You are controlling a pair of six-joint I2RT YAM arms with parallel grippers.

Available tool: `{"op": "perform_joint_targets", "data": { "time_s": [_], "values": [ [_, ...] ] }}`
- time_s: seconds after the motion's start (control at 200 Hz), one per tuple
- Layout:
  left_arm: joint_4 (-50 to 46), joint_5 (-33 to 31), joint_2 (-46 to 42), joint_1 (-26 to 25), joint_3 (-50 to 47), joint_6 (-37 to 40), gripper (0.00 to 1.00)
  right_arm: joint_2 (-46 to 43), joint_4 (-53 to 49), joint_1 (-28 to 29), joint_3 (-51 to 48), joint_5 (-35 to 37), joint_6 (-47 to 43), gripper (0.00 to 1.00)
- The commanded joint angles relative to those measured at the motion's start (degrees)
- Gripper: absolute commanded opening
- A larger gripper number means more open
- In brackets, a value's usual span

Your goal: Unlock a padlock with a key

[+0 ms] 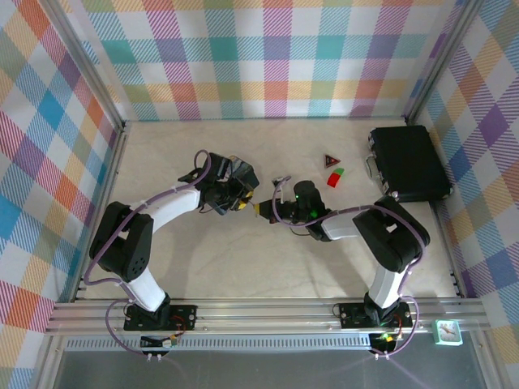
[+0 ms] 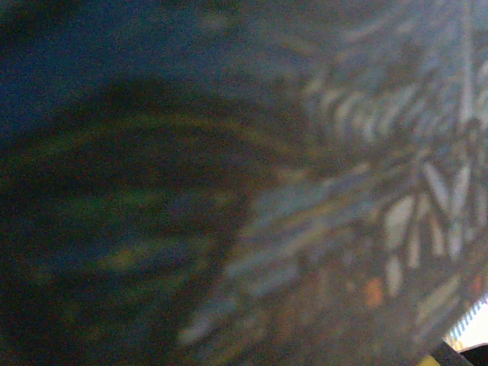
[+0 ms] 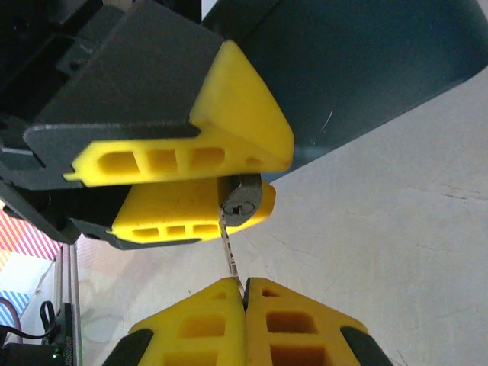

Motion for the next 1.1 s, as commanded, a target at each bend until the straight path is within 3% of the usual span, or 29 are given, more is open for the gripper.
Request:
{"op": "perform_joint_targets", "data": {
  "time_s": [0.0, 0.44, 0.785, 1.095],
  "values": [
    [0.8, 1.0, -1.5, -0.8, -0.5, -0.9, 0.18, 1.3, 2.8, -0.3, 1.7, -1.3, 1.1, 0.00],
    [2.4, 0.7, -2.6, -1.5, -0.4, -2.5, 0.18, 1.7, 0.0, -0.3, 2.1, 0.2, 0.2, 0.00],
    [-12.5, -11.1, 2.5, -3.1, 3.2, 16.9, 0.21, -9.3, -13.4, -0.3, -5.9, 2.4, -4.0, 0.00],
    [-10.2, -19.5, 6.8, -7.3, -0.2, 25.2, 0.28, -16.4, -23.7, -0.7, -8.6, 6.0, -6.4, 0.00]
  ]
}}
